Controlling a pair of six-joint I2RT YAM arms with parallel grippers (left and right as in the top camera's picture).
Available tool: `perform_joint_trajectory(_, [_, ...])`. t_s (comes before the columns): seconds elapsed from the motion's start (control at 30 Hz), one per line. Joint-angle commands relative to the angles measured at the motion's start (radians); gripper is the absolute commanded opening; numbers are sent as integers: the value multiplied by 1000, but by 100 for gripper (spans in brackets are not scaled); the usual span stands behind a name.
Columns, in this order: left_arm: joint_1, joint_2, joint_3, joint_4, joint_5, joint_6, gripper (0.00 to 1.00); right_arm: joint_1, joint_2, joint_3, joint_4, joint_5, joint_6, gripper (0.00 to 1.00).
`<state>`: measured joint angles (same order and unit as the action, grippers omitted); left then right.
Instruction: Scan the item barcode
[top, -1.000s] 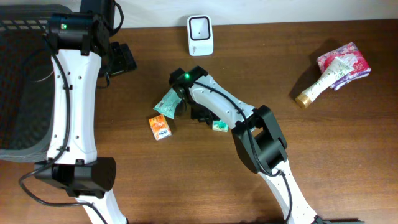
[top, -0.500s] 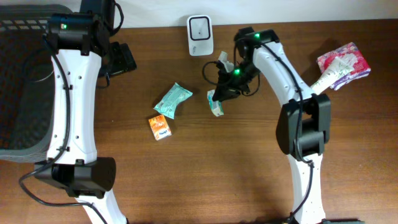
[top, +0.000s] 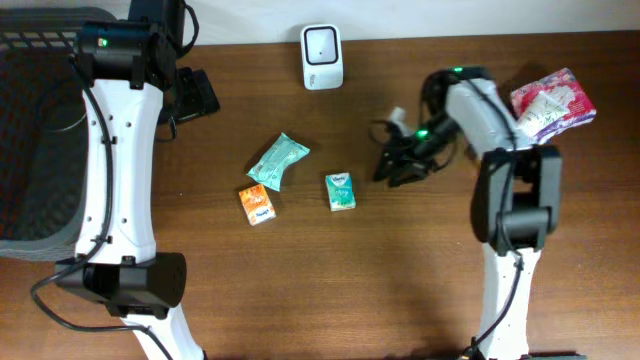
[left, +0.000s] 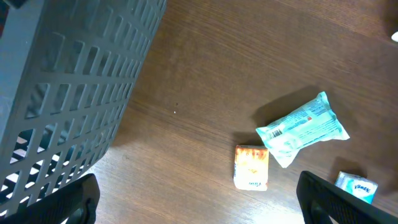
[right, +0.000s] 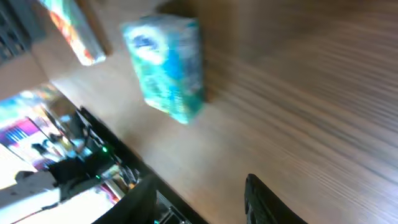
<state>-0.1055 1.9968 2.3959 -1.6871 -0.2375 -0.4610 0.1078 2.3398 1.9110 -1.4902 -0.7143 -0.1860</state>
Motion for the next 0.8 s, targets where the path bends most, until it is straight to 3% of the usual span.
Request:
perform_joint_trajectory(0.0, [-4,-27,11,-1,-11,-1,99,130,-44,19,43,-9,10,39])
perform_joint_trajectory(0.03, [-4,-27,11,-1,-11,-1,99,170,-44,19,71,2,35,39])
perform_joint_trajectory(0.1, [-3,-27,11,-1,-11,-1,99,247,-44,19,147,193,217,34])
perform_joint_trajectory(0.2, [-3,-27,11,-1,-11,-1,99,335,-44,19,203,462,348,33])
perform_joint_trajectory(0.6, [-3,-27,11,-1,-11,-1,99,494,-43,10,333,735,484,33])
perform_joint_trajectory(0.7, [-3,-27,11,-1,-11,-1,99,502,-43,-37,386,753,507,4])
perform_joint_trajectory(0.77, [-3,-27,11,-1,-11,-1,99,502,-43,-49,396,748,510,4])
